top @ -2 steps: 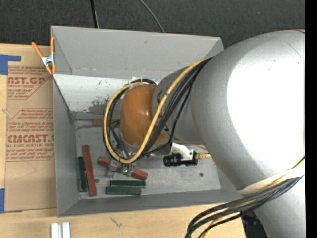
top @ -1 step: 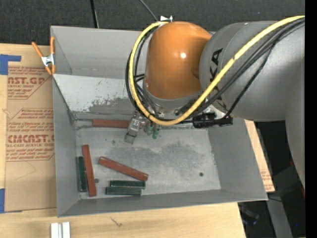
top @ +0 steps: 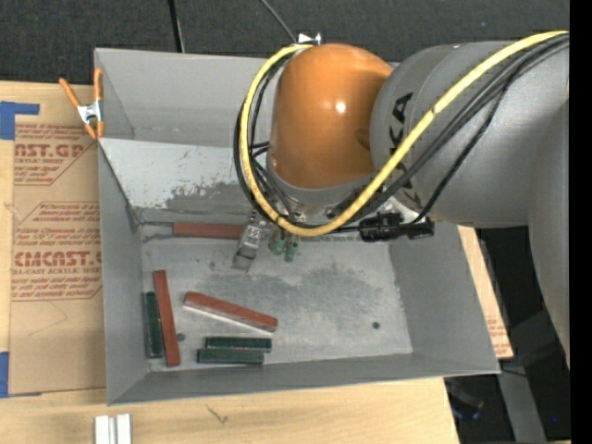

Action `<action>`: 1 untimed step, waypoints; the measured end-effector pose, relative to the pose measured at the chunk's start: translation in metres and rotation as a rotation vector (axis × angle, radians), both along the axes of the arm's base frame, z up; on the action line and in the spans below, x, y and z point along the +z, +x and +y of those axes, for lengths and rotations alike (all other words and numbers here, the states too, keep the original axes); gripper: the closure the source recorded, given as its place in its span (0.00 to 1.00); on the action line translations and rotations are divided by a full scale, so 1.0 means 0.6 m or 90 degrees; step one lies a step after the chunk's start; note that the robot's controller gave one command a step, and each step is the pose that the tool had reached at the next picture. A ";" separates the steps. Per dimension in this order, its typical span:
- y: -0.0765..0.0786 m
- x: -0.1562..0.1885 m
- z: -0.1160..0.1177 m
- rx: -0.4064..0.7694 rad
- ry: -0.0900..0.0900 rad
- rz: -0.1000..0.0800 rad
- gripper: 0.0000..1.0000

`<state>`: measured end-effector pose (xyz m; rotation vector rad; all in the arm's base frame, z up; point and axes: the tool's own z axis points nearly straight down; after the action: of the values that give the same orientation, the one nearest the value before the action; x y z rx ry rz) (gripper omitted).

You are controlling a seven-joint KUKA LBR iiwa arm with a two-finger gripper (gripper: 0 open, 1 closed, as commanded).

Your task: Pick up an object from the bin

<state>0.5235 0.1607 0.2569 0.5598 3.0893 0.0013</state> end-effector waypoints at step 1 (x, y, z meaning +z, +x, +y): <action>-0.044 -0.123 0.003 -0.051 -0.001 0.003 0.00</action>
Offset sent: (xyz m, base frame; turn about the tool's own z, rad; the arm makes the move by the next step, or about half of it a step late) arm 0.0000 0.0000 0.0000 0.0000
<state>0.4969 0.1623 0.1830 0.6839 3.0684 -0.0015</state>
